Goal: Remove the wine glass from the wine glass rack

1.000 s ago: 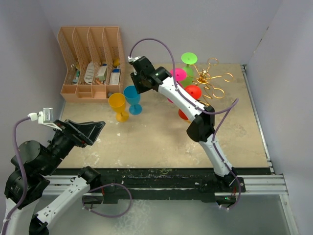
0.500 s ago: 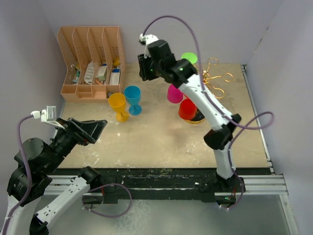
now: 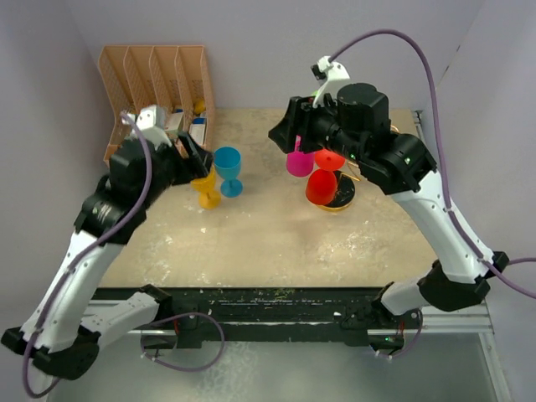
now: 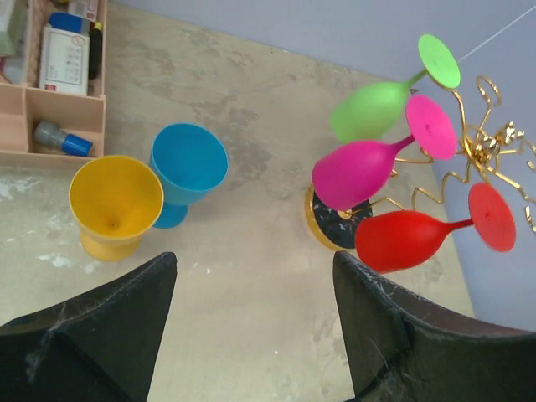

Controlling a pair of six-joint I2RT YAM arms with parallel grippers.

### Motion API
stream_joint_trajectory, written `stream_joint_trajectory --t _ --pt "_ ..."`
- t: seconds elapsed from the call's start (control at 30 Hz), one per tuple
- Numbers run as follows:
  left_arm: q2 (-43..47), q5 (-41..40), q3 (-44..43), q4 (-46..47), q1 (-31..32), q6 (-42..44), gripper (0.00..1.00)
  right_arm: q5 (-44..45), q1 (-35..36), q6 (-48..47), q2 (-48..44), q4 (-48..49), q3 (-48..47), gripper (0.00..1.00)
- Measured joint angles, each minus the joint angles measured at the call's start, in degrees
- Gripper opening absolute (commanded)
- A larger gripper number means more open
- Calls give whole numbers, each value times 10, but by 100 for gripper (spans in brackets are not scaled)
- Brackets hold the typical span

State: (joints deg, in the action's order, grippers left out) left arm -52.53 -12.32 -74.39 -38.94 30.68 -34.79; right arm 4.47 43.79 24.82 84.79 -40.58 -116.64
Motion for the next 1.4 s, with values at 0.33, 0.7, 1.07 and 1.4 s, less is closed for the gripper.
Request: stream_joint_trajectory --t 0.33,0.7,1.07,1.4 --pt "-122 336 20 67 -404 -49 78 -9 -56 107 -125 26 169 62" --pt "57 427 95 98 -401 -54 79 34 -101 308 -381 57 424 61" --pt "42 451 124 111 -383 -64 79 61 -111 402 -377 108 504 58" --pt "43 451 124 112 -377 -62 79 15 -205 421 -361 183 575 54"
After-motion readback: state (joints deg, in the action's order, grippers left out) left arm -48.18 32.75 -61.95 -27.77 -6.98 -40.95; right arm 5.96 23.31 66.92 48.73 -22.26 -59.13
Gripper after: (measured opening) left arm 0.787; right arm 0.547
